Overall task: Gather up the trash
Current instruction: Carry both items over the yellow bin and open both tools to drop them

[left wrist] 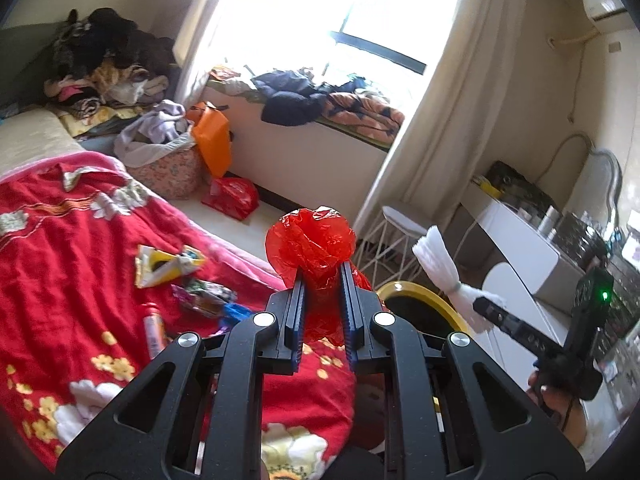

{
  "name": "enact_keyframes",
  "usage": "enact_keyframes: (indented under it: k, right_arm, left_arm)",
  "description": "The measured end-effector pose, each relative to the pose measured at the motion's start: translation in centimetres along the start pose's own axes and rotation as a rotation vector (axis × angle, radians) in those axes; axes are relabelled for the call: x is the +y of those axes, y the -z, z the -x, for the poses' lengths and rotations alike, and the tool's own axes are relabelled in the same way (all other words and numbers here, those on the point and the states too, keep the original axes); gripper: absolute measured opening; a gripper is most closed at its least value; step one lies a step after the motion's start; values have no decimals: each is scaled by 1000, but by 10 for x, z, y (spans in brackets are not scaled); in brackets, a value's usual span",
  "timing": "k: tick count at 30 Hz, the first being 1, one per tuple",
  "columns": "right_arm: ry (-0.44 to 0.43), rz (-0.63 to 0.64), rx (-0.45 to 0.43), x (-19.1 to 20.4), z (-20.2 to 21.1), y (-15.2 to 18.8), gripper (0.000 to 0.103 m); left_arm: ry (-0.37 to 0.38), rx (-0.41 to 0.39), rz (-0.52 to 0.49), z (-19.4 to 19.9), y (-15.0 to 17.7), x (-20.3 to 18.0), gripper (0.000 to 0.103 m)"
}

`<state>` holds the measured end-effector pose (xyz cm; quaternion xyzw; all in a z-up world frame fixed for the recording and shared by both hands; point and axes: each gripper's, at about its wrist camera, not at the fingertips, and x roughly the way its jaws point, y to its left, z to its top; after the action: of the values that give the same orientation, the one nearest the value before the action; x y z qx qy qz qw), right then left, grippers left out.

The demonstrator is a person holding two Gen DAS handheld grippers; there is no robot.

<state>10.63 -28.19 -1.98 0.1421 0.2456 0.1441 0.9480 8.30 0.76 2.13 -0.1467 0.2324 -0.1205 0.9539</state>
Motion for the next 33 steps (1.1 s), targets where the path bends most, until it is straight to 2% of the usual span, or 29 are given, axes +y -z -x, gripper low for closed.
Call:
enact_keyframes:
  k: [13,27,33]
  right_arm:
    - [83,-88,-13,-46,5,2,17]
    - [198,-175,13,-89,2,16,17]
    - [239,-205,33,-105,-2,23,17]
  left_arm:
    - [48,63,-83,-29,17,-38,11]
    - [75,120,-152,-65,35,-77,11]
    - [86,168,-195,-89,49,-96,11]
